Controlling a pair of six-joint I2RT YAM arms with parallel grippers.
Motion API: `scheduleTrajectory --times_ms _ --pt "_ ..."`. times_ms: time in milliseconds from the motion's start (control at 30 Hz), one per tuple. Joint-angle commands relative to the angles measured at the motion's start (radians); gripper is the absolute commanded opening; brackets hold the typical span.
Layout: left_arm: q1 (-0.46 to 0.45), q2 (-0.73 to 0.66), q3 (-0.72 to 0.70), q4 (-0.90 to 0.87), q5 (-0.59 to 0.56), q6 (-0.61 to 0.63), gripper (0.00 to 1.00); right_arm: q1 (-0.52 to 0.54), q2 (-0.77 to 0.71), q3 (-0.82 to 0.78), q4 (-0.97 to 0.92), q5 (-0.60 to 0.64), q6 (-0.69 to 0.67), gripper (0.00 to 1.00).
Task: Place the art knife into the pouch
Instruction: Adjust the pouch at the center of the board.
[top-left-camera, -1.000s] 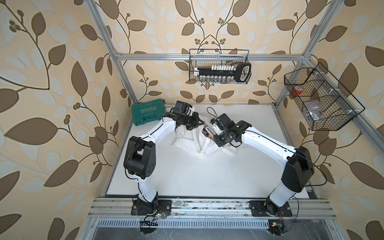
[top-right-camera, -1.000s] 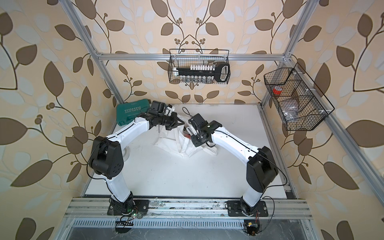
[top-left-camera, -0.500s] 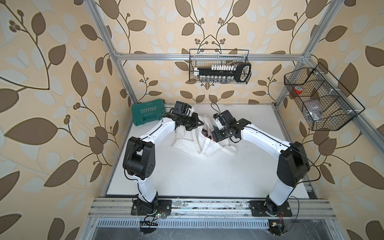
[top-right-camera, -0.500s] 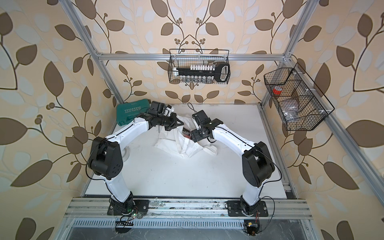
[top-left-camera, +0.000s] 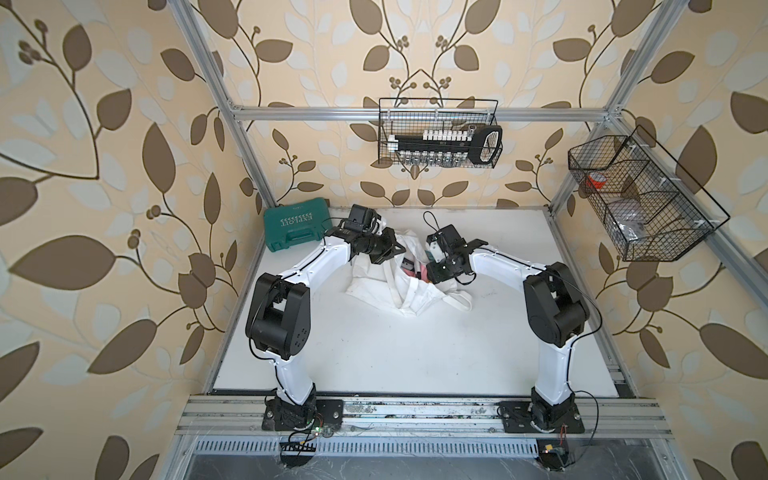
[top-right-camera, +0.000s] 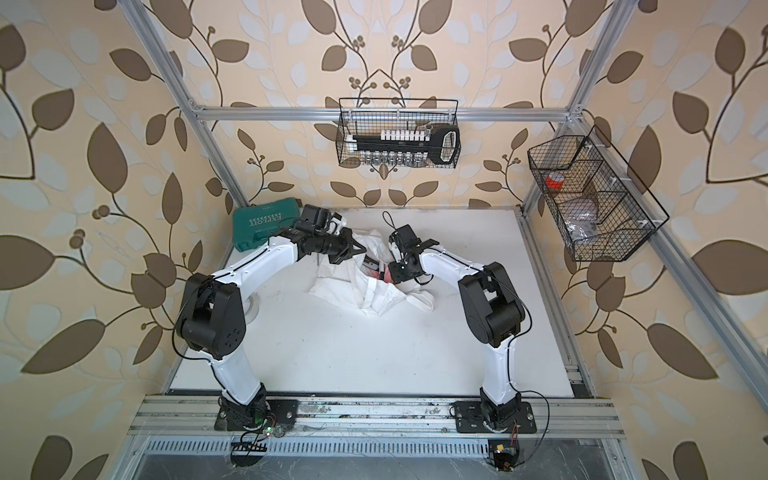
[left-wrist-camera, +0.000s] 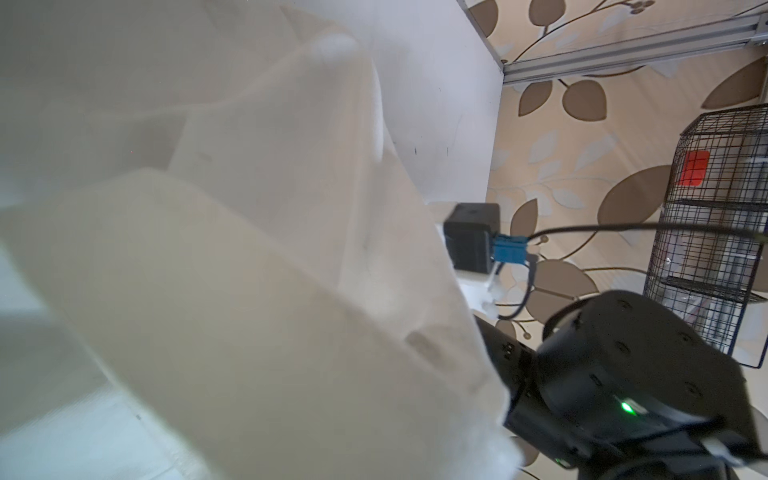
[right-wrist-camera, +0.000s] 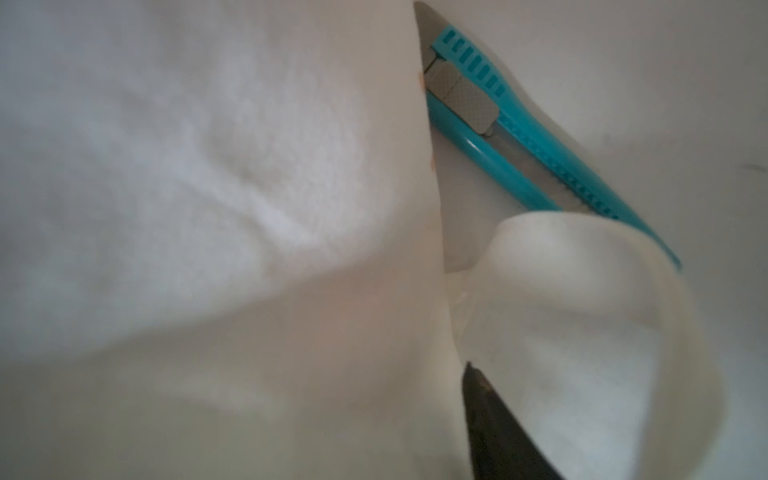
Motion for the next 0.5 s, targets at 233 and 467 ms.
scheduleTrajectory --times_ms 233,467 --pt "0.037 -0.213 0.085 -0.116 -0.006 0.037 0.0 0.046 -0.278 0.075 -0.12 -0.059 0.029 0.0" --pt "0.128 -0.445 0.152 -0.237 -0.046 0.077 0.0 0.059 -0.424 0.244 -0.264 -0.213 0.07 0.0"
